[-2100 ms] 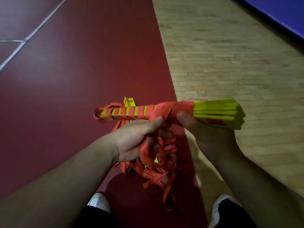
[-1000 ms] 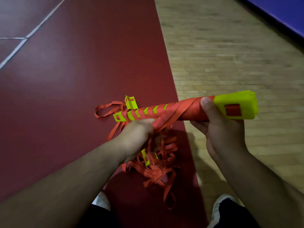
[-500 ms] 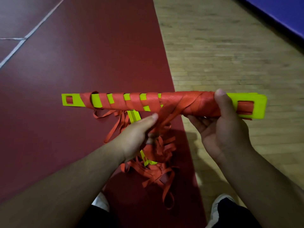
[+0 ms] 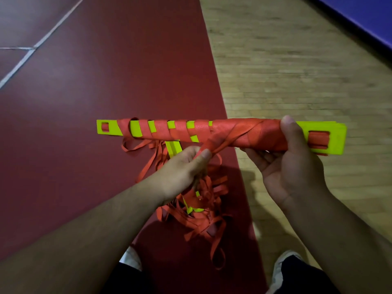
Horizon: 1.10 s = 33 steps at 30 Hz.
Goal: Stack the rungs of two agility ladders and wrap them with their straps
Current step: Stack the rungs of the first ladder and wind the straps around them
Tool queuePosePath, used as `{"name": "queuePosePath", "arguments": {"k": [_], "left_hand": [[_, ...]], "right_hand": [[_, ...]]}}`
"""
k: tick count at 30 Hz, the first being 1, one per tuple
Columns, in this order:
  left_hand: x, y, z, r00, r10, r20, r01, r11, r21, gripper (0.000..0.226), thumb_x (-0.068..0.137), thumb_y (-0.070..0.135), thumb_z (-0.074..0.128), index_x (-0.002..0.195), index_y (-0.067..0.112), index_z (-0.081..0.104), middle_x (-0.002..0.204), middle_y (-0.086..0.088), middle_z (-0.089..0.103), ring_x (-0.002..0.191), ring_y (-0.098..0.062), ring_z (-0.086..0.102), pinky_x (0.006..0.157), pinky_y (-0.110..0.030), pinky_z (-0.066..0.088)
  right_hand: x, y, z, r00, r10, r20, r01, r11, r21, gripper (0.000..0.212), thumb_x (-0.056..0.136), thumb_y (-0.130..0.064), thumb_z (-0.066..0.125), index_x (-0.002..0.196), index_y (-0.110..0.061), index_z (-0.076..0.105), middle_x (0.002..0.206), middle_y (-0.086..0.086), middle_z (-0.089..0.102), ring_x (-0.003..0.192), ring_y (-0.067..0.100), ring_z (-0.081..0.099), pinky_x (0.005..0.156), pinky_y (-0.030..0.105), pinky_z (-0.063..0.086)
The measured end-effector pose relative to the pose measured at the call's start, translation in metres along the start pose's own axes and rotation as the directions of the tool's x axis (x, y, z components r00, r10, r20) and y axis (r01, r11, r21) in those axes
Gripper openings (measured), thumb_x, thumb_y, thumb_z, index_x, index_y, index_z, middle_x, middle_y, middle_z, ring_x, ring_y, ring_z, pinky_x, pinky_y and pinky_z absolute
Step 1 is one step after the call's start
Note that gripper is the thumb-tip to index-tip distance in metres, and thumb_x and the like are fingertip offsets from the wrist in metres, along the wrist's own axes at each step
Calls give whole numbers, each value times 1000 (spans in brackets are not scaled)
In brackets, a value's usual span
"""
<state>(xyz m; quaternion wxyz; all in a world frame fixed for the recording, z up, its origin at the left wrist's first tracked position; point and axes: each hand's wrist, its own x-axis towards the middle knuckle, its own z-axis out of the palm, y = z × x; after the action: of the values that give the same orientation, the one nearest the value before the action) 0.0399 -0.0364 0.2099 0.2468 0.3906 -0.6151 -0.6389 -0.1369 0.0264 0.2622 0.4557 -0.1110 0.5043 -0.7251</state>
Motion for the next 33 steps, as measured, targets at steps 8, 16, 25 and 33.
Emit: {"name": "queuePosePath", "arguments": {"k": [8, 16, 25, 33], "left_hand": [[-3, 13, -6, 992, 99, -73, -108, 984, -140, 34, 73, 39, 79, 70, 7, 68, 46, 15, 50, 40, 1, 44, 44, -11, 37], [-11, 22, -6, 968, 198, -156, -225, 957, -183, 31, 72, 27, 84, 98, 38, 72, 58, 18, 59, 51, 2, 50, 53, -15, 42], [-2, 17, -9, 976, -207, 65, 204, 771, -604, 39, 75, 46, 71, 59, 17, 50, 49, 7, 34, 38, -4, 25, 39, -15, 32], [-2, 19, -11, 899, -396, 184, 434, 763, -479, 50, 63, 63, 70, 80, 16, 73, 55, 5, 42, 33, -4, 30, 36, -15, 33]], "right_hand": [[3, 0, -2, 977, 212, 6, -212, 977, -7, 53, 88, -63, 62, 102, -12, 68, 80, 13, 77, 77, 31, 77, 52, 28, 57], [3, -6, 0, 961, 247, 123, -239, 968, -75, 59, 89, -69, 51, 62, -25, 80, 65, 3, 70, 54, 18, 68, 48, 22, 51], [12, 11, -18, 859, 21, 512, 106, 970, -218, 73, 68, -13, 73, 135, -30, 50, 91, -3, 71, 77, 16, 67, 64, 28, 52], [10, 14, -15, 856, -104, 506, 243, 946, -215, 37, 71, -2, 73, 105, -14, 67, 119, 11, 70, 121, 35, 63, 109, 56, 45]]}}
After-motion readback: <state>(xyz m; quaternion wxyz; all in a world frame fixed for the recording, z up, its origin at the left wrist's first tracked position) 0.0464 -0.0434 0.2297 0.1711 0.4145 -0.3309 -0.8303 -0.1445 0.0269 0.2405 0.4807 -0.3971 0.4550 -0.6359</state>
